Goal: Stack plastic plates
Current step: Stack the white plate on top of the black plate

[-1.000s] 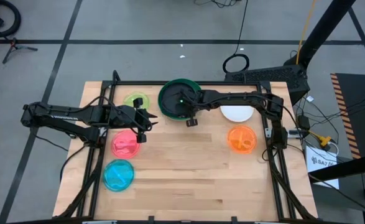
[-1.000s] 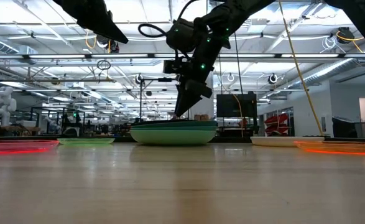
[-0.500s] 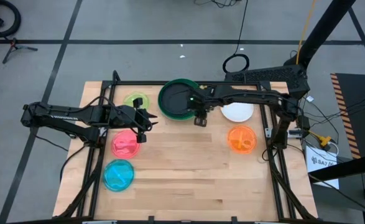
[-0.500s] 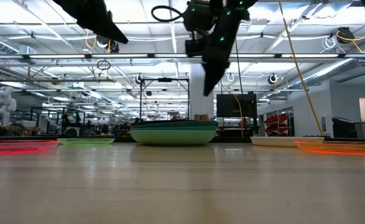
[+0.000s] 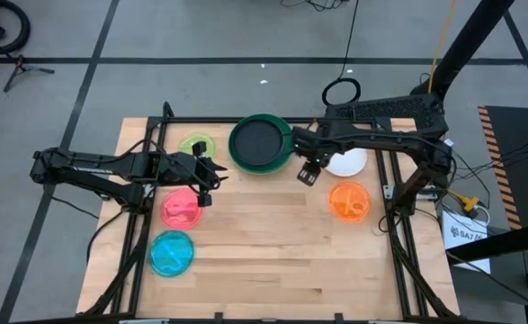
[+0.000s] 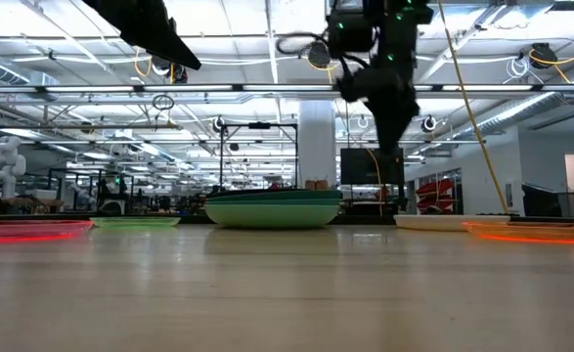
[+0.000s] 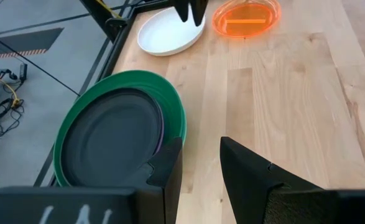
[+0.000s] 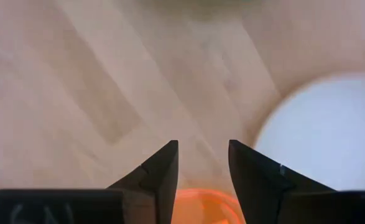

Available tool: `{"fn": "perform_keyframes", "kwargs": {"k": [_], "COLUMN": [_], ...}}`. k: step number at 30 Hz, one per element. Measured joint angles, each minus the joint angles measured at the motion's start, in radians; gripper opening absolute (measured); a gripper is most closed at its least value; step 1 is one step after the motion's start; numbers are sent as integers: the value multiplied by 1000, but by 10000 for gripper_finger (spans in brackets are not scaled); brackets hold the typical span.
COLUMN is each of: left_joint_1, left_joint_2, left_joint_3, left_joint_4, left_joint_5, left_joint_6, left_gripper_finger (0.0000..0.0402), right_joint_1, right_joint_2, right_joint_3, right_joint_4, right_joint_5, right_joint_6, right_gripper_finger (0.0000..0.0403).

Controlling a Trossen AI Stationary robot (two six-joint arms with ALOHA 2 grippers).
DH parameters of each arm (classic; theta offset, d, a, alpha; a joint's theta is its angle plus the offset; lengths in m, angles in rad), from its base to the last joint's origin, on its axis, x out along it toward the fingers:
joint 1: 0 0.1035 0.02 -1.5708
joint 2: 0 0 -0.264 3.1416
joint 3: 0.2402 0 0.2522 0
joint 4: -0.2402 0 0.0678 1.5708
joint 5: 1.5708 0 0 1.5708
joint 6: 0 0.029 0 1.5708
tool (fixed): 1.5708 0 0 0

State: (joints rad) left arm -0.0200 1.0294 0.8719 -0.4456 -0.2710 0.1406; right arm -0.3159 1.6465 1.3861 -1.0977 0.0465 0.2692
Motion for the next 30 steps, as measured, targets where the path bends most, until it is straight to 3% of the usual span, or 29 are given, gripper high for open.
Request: {"fn": "perform_keyframes", "kwargs": {"k": [11,30], "left_joint_1": [0,0], "left_joint_2": [0,0], "left_joint_3": [0,0], "left_joint_4": [0,0], "left_joint_5": [0,0], "left_joint_6": [1,5], "left_gripper_finger": [115,115], "right_joint_1": [-162,-213], "right_joint_2": [-19,-18], "right_joint_3": [-294,-470], "right_joint_4": [255,481], "right_joint_5": [4,88], "right_joint_6": [106,108], "right_gripper_finger": [132,132]}}
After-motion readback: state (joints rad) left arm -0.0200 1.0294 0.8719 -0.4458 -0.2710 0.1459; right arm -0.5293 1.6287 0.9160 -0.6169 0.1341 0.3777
